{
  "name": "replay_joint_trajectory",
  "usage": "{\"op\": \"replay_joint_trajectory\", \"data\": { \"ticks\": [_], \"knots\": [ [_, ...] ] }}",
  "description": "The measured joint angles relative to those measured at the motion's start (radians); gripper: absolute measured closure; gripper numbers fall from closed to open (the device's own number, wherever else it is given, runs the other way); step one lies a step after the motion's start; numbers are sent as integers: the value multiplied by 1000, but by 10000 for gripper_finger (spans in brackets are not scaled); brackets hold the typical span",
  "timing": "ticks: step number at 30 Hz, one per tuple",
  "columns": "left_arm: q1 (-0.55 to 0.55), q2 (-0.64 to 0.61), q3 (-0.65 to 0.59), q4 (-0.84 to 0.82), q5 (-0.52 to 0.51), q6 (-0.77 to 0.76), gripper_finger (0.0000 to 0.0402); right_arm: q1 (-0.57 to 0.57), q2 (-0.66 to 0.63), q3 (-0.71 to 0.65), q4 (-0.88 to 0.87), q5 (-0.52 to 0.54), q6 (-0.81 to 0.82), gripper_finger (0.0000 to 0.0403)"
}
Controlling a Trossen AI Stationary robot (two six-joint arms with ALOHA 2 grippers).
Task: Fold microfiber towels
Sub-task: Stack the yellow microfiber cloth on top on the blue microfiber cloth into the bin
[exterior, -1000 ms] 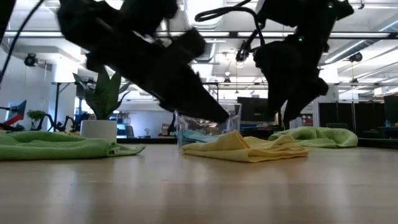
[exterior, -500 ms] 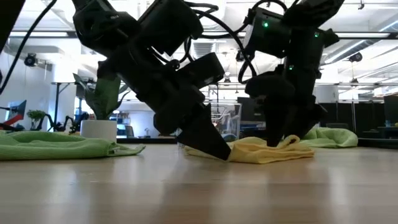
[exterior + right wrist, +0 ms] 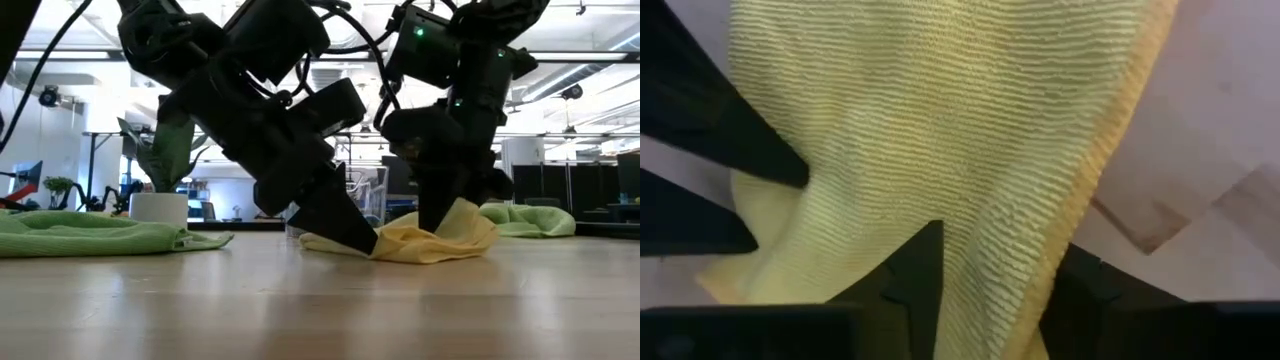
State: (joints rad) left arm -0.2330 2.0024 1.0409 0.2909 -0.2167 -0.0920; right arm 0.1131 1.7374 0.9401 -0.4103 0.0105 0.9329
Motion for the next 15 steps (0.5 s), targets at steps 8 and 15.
{"op": "replay_joint_trajectory", "data": {
  "ticks": [8,15],
  "knots": [
    [1,-64,-1,-45,-23,15,227,0,-3,-4,-5,12,-61,339],
    [-5,-231,-22,-276,-25,24,227,0,-4,-4,-40,36,-117,362]
  ]
}}
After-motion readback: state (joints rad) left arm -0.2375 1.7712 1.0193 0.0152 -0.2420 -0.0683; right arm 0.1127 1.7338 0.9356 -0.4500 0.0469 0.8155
